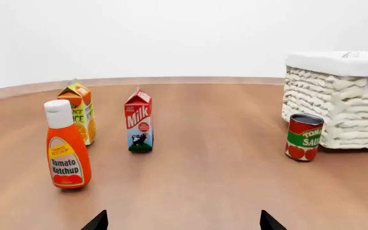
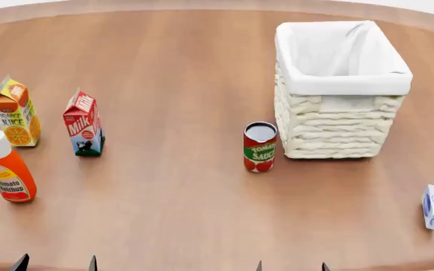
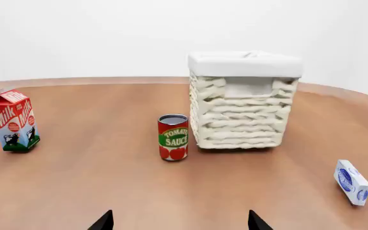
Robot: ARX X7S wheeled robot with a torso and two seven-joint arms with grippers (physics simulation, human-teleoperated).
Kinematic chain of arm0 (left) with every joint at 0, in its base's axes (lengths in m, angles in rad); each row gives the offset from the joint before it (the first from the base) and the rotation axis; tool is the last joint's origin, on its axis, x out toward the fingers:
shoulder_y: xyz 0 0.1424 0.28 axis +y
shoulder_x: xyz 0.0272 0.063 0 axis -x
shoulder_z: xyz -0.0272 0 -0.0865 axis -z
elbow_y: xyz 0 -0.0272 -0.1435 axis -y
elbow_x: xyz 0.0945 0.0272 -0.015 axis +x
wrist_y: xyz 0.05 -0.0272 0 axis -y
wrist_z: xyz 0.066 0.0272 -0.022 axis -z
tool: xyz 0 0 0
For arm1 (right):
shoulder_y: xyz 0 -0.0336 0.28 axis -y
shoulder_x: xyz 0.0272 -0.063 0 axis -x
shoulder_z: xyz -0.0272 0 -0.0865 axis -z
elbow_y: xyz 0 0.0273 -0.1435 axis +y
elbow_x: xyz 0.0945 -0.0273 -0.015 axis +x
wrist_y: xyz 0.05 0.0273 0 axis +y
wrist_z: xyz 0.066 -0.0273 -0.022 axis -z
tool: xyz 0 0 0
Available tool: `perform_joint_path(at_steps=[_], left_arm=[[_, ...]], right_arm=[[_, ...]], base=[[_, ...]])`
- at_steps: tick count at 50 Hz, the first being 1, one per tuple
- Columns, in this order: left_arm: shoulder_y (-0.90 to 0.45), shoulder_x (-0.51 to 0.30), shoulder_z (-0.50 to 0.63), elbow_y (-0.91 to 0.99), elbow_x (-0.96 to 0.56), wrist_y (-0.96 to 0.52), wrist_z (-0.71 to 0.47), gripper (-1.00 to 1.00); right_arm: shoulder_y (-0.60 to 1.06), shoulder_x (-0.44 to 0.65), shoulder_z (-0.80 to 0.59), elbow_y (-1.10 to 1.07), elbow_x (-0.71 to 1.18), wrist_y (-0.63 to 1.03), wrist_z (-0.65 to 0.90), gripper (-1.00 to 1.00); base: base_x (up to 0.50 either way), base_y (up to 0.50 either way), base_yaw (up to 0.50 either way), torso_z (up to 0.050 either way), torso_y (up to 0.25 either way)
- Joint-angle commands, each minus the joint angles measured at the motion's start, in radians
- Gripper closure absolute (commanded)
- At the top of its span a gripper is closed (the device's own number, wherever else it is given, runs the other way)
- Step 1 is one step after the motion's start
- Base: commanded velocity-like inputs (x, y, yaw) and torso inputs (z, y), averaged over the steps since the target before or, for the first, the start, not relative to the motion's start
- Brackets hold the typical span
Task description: Pick the milk and place it in the basket.
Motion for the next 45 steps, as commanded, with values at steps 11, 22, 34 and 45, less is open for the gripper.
perform_joint_path(at_steps=[11, 22, 34, 45], left_arm=[[0.000, -0.047, 0.056, -0.005, -0.028, 0.015, -0.057, -1.00], [0.000, -0.064, 0.073, 0.001, -0.049, 0.021, -0.083, -1.00], [0.003, -0.040, 0.044, 0.026, -0.013, -0.019, -0.059, -1.00], [-0.175, -0.122, -0.066, 0.495, -0.189, -0.384, -0.051, -1.00]], right_arm=[[-0.007, 0.047, -0.061, -0.004, 0.064, 0.005, 0.022, -1.00], [-0.005, 0.067, -0.084, -0.006, 0.080, 0.005, 0.040, -1.00], [-0.002, 0.049, -0.053, -0.050, 0.033, 0.032, 0.011, -1.00], [0.215, 0.201, 0.032, -0.569, 0.162, 0.421, -0.019, -1.00]], base=[[0.00, 0.00, 0.00, 0.000, 0.000], [0.00, 0.00, 0.00, 0.000, 0.000], [0.00, 0.00, 0.00, 0.000, 0.000], [0.00, 0.00, 0.00, 0.000, 0.000]])
